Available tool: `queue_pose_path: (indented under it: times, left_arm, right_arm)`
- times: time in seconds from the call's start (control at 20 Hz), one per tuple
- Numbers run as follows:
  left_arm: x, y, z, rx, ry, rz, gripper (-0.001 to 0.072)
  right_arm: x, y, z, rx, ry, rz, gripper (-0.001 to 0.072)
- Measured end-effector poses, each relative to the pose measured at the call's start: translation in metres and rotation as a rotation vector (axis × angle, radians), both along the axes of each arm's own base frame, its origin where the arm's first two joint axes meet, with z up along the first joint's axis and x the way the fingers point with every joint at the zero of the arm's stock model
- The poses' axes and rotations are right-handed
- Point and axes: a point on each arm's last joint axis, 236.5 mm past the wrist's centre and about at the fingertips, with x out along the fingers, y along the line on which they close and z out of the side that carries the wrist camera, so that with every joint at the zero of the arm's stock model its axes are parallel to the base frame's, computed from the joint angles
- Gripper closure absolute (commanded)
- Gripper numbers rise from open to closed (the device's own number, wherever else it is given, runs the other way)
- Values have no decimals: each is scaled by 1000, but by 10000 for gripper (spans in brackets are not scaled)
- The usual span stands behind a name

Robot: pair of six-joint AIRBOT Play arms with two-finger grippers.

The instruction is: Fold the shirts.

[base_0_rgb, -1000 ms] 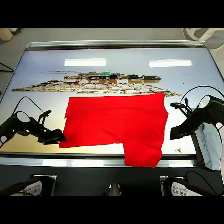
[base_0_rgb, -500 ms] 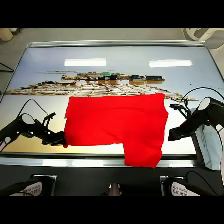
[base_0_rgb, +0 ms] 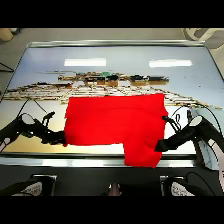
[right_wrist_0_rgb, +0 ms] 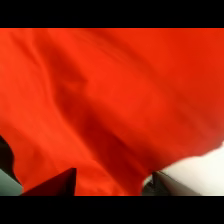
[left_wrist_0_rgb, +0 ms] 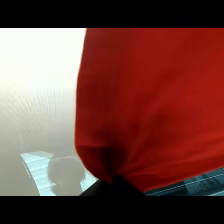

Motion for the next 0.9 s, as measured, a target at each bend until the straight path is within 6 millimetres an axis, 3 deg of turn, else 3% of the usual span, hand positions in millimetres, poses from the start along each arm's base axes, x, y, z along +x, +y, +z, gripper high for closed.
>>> queue_pose_path:
  times: [0.05, 0.1, 0.15, 0.25, 0.35, 0.45, 0.75, 0.9]
  left_arm:
    - [0, 0, 0, 0, -2, -2, 682]
    - [0, 0, 1, 1, -3, -4, 682]
    - [0, 0, 1, 0, -2, -5, 682]
    - [0, 0, 2, -1, -6, -7, 683]
    - [6, 0, 8, -2, -36, -17, 684]
    - [22, 1, 25, 3, -111, -21, 687]
    - [103, 10, 107, 36, -402, 49, 687]
    - [150, 13, 123, 40, -477, 94, 685]
  right_arm:
    - [0, 4, -2, 12, -3, -17, 383]
    - [2, 5, -6, 10, -17, -34, 607]
    - [5, 3, -11, -4, -33, -46, 691]
    - [10, 3, -13, -11, -47, -62, 692]
    - [30, -4, -8, -36, -121, -65, 693]
    - [50, -5, 13, -24, -182, -41, 693]
    - [151, -22, 99, -54, -479, -82, 693]
    - [205, -26, 118, -67, -594, -127, 692]
